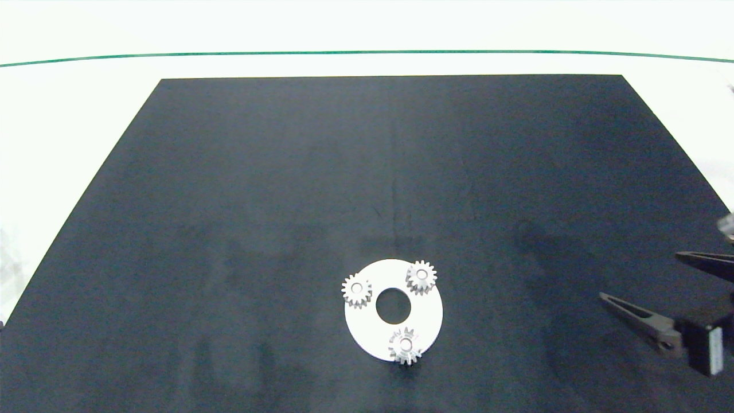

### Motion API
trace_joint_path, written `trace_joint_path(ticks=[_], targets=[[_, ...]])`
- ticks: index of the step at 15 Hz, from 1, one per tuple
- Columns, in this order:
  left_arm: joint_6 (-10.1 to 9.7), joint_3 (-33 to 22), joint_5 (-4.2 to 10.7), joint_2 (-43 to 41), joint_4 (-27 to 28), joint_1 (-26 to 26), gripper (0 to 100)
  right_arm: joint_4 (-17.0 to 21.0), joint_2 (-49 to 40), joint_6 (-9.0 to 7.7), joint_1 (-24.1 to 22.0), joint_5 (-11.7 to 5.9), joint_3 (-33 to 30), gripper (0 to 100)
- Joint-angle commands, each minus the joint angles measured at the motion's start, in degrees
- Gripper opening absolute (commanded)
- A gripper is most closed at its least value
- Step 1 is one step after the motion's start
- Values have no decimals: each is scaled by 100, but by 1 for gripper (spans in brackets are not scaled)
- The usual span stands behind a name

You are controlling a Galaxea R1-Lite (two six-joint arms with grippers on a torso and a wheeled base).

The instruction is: Install three planetary gears onto the carrier pins

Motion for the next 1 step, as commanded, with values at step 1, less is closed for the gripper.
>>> trace_joint_path(ticks=[1], targets=[[44,428,83,-1180,-88,277,100,-71,-2131,-380,-543,-1210,1036,100]])
